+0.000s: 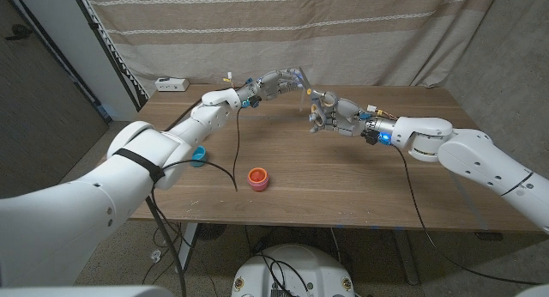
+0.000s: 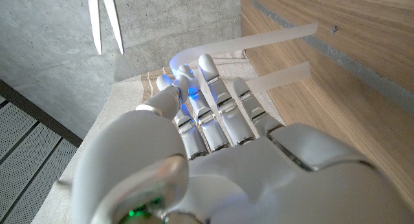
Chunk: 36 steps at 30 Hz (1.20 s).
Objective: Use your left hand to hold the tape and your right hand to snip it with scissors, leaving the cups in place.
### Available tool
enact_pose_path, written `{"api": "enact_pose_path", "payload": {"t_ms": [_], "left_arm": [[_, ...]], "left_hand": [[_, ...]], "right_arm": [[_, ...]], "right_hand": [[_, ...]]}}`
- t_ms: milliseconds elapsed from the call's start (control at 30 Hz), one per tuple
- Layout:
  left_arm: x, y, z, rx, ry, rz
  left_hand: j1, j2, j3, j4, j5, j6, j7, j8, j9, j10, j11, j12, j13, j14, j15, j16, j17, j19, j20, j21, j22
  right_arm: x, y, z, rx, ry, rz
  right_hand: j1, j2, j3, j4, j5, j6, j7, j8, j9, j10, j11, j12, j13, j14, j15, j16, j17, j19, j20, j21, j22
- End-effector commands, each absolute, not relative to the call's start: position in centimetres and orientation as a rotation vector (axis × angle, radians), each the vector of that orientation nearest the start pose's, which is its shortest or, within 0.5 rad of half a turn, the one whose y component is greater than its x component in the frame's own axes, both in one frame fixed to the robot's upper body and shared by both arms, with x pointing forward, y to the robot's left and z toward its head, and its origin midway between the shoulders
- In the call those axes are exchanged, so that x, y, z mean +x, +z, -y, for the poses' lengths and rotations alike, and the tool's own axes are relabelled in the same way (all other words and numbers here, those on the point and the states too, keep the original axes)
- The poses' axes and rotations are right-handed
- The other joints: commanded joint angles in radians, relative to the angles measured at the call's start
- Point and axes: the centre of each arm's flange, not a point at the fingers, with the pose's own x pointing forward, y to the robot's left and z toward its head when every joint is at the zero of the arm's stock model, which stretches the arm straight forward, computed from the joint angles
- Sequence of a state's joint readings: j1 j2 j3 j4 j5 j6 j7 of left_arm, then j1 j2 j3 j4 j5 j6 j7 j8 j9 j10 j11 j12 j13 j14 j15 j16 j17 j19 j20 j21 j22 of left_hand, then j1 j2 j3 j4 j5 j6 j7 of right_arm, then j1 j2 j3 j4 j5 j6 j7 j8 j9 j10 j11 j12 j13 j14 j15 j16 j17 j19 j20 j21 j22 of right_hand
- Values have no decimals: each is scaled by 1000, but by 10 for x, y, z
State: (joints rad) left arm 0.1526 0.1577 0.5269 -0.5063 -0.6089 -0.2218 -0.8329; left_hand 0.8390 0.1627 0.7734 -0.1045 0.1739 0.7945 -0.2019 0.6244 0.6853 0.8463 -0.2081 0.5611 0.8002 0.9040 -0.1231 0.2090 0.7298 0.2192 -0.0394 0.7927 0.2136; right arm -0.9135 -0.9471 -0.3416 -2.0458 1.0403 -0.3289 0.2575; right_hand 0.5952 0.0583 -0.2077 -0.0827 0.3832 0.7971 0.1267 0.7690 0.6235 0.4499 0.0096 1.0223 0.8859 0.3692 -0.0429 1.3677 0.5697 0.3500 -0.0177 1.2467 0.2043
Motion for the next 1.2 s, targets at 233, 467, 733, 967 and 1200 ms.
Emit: {"api": "enact_pose_path", "payload": {"t_ms": [233,467,733,967,1200], "left_arm": [[703,116,-135,124,-944,507],[701,114,-134,108,-959,503],[701,113,-133,105,-959,508],[702,112,-131,105,-956,504],[702,110,-129,94,-944,505]], "left_hand": [[13,23,15,-1,5,8,-5,-2,-10,4,-7,139,4,-6,-109,4,10,-10,-5,16,-1],[31,22,-17,-24,3,15,-7,0,-19,19,-5,128,-6,20,-112,60,83,-14,-13,34,4],[37,24,-18,-19,6,12,-8,-2,-24,21,-4,120,-4,4,-112,71,122,-19,-12,48,6],[39,24,-13,-15,7,19,-10,-5,-36,22,-3,112,-4,-7,-112,71,143,-21,-15,57,4],[6,14,10,7,7,20,4,5,-37,25,-6,120,-5,0,-109,-8,53,-24,-65,72,-10]], "right_arm": [[510,30,199,-149,841,275],[514,28,198,-134,842,268],[509,32,198,-140,844,289],[506,32,198,-138,848,301],[503,30,199,-135,847,300]], "right_hand": [[-5,6,-2,-2,0,3,6,-5,2,6,3,502,3,5,-53,-5,-13,-6,2,7,2],[-3,7,-1,-4,0,3,6,-6,3,3,2,501,2,6,-54,-7,-21,-6,4,10,1],[-5,6,-2,-3,-1,6,5,-8,3,6,2,501,-3,4,-53,-6,-22,-6,2,13,0],[-3,6,-1,-5,-1,9,5,-11,1,6,4,502,-3,4,-52,-4,-23,-7,2,15,0],[-4,6,-1,-5,-2,7,6,-12,3,5,4,503,-3,4,-53,-2,-24,-8,2,18,-1]]}}
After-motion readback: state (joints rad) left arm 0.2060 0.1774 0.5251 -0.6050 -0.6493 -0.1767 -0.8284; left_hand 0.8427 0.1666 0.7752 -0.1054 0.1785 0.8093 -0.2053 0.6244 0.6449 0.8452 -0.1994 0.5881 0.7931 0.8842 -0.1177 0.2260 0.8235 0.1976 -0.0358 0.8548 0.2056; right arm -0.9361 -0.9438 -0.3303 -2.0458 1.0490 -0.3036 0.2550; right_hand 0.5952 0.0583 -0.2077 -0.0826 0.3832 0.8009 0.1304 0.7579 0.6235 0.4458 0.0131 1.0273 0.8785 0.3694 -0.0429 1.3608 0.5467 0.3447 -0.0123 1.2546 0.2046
